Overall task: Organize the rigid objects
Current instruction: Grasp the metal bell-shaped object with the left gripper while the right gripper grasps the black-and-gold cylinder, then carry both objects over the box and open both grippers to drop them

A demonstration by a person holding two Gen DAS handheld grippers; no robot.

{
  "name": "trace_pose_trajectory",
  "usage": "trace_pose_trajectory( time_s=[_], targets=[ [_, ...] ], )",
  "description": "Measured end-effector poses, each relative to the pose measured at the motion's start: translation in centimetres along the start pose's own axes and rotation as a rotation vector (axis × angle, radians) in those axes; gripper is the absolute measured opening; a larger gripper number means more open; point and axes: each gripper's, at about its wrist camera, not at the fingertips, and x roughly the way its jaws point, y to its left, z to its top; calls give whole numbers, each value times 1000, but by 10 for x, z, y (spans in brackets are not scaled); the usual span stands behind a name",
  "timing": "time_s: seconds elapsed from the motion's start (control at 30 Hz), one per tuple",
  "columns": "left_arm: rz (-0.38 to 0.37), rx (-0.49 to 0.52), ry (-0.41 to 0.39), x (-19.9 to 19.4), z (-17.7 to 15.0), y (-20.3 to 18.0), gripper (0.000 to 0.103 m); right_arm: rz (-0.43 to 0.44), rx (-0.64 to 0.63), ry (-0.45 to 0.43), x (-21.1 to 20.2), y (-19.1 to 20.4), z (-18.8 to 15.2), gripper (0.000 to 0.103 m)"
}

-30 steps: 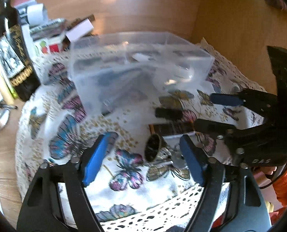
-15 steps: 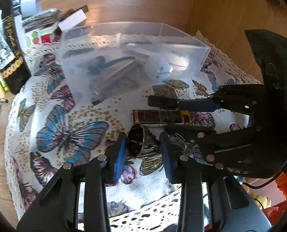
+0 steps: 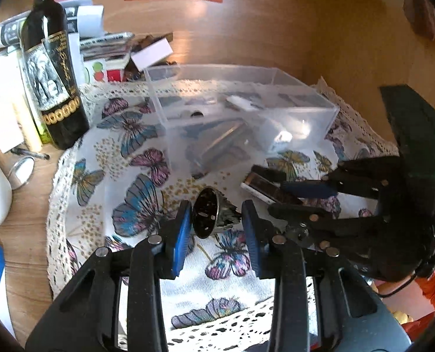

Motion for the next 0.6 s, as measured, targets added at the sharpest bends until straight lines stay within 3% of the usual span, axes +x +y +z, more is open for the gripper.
trace_pose_trajectory(
  time_s=[0.6],
  targets=[
    [27, 5, -194, -24, 69, -10, 34, -160, 207, -326, -88, -56, 30, 22]
  ],
)
